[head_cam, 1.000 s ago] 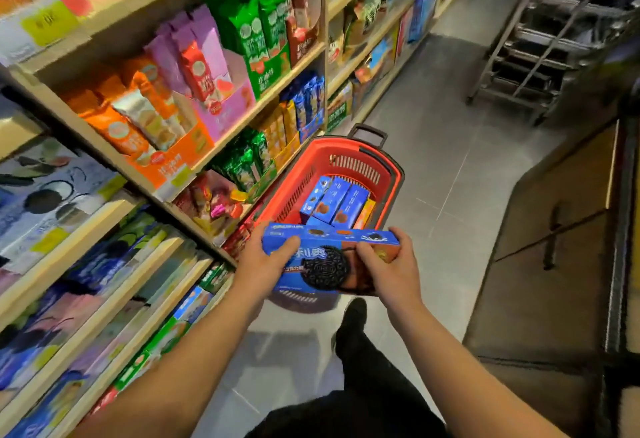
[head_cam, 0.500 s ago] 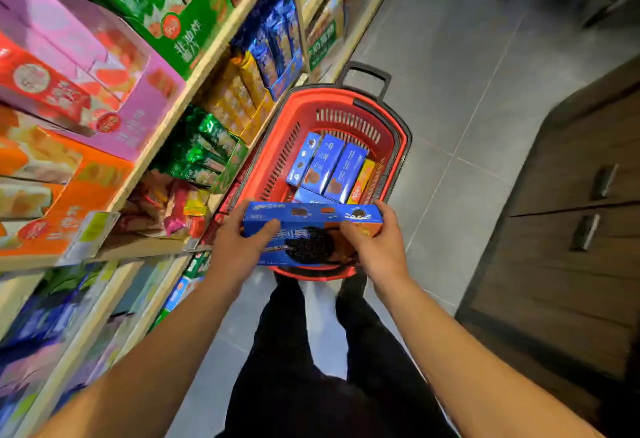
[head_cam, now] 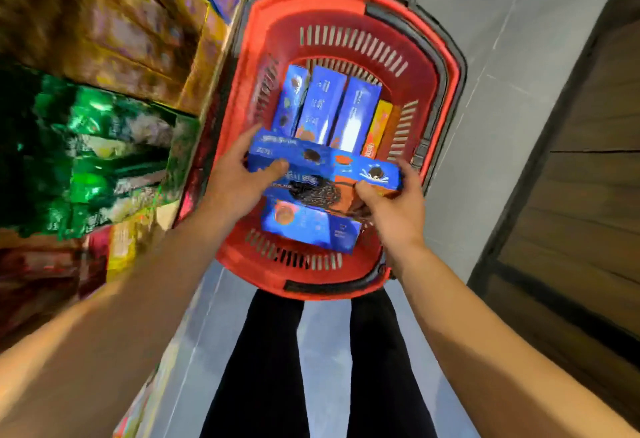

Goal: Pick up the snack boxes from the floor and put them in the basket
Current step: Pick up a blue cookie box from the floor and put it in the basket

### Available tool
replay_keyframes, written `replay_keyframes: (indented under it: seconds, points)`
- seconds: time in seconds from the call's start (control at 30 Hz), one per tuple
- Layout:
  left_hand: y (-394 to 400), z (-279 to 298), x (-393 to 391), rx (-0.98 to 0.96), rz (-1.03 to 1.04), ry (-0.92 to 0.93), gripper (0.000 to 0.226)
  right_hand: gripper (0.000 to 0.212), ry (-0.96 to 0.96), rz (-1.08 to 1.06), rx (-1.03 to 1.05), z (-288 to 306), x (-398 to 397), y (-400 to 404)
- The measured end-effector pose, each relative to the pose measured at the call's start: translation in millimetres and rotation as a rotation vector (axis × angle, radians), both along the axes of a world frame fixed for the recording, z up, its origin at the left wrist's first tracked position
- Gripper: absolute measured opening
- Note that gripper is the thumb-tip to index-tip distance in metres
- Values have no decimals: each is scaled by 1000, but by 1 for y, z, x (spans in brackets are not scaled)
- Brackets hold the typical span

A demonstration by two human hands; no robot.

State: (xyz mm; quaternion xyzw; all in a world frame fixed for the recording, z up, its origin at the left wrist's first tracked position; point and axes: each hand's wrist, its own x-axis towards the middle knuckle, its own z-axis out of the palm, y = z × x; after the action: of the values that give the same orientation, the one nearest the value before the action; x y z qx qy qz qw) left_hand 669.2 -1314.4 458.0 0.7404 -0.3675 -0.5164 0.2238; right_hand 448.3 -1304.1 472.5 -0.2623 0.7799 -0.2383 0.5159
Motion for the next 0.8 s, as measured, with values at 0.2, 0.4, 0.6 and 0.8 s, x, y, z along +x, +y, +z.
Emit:
replay_keyframes:
  seconds: [0.2, 0.4, 0.6, 0.8]
  points:
    - [-30, -111, 12, -39, -44, -9, 55, 64, 48, 30, -3, -104, 11, -26]
    - [-4, -184, 12, 95, -137, 7, 68, 71, 112, 146, 77, -182, 2, -8]
    - [33, -190, -2, 282, -289, -61, 65, 64, 84, 365, 313, -190, -6, 29]
    - [22, -140, -3, 356, -352, -106, 69, 70, 180, 604, 350, -144, -2, 23]
